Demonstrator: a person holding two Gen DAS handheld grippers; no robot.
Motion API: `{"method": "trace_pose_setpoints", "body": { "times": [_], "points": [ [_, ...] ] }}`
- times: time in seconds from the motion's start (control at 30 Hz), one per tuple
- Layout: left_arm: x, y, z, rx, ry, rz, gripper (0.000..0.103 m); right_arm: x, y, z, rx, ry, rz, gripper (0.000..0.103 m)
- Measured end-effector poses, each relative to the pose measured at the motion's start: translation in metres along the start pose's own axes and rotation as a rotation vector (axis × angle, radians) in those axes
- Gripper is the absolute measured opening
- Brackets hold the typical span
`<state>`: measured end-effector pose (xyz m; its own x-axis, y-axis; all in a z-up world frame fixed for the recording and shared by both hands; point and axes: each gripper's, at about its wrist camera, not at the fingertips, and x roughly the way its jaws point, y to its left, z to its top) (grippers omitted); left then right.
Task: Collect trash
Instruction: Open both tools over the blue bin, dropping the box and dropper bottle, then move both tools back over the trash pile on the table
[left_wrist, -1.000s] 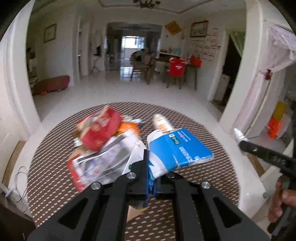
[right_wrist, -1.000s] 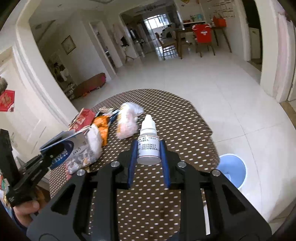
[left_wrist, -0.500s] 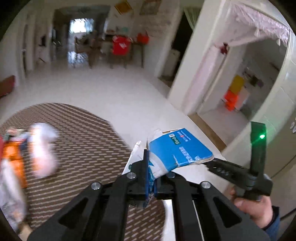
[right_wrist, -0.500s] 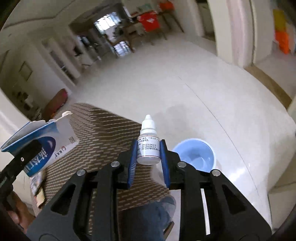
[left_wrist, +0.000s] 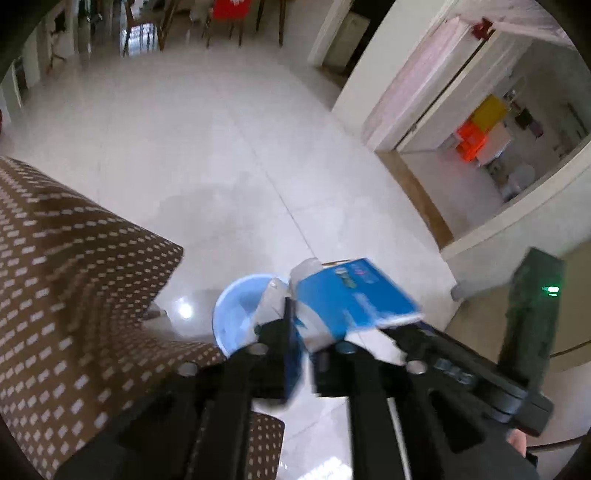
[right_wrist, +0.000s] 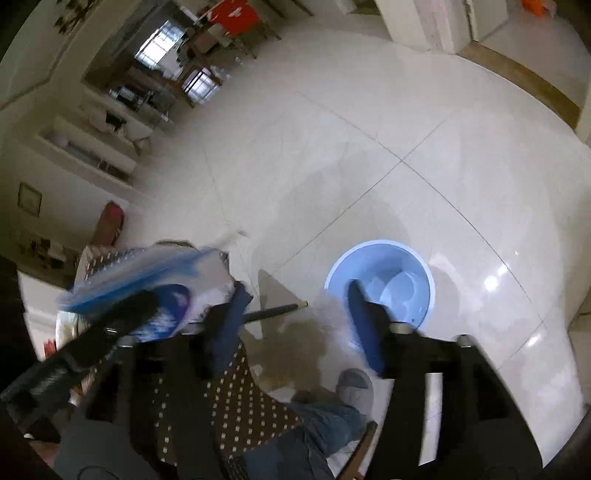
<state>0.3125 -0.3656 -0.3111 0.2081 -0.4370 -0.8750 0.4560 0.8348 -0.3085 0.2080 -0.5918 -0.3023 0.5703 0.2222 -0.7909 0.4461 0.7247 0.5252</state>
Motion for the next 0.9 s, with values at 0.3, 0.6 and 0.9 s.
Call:
{"method": "trace_pose_setpoints", "body": {
  "times": [0.3,0.6,0.9],
  "points": [
    [0.017,0.004,0.013,-0.01,-0.007,0.024,0.087,-0.02,-0.013,0.001,0.041,-0.06,-0.023,0.092],
    [-0.053,-0.005,0.001,0.008,-0.117,0.043,0.088,-0.057,0.006,-0.006,0.041,-0.152,-0.039,0.097],
    [-0.148,-0.001,-0.025,0.027,-0.29,0.049,0.091,-0.109,0.055,-0.019,-0.023,-0.252,-0.032,0.097]
  ]
}}
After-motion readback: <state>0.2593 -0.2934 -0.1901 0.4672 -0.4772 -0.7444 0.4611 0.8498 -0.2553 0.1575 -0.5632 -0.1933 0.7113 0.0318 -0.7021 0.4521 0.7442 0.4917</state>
